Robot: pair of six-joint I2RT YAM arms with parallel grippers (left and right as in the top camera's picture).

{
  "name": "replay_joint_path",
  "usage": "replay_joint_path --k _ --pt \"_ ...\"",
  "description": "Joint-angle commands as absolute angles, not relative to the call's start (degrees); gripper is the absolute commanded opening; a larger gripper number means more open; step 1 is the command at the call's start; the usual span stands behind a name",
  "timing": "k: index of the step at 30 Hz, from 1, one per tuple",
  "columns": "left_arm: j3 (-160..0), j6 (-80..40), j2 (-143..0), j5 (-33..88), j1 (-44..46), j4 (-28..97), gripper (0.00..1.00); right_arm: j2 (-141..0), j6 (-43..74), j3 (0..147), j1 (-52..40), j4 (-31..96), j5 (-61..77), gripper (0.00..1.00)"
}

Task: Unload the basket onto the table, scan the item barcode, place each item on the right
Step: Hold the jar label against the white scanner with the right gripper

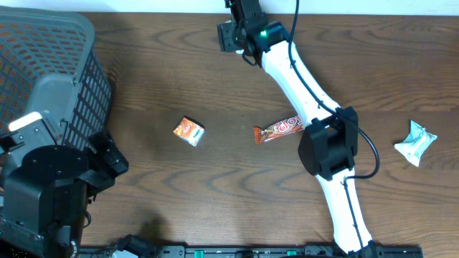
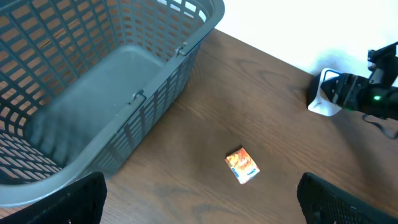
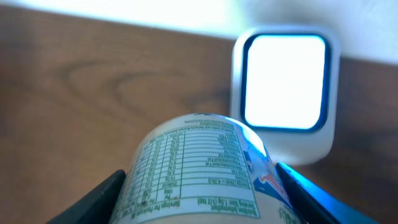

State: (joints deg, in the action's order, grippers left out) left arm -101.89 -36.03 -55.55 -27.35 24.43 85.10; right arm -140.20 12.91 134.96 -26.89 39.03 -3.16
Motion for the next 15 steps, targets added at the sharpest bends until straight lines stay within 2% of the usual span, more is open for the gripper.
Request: replay_joint_path --k 1,10,15 --pt "-102.2 -36.3 -55.7 -27.9 24.2 85.3 0.98 -139.9 8.8 129.6 -26.3 30.0 -11.3 0.34" --pt "-102.2 -36.3 -55.7 -27.9 24.2 85.3 0.98 -140.4 3.0 121.7 -24.4 7.3 -12.6 0.36" --pt "-102.2 -36.3 -55.7 -27.9 24.2 85.3 0.98 -143.3 2.9 121.3 -22.5 1.6 -13.0 0.36"
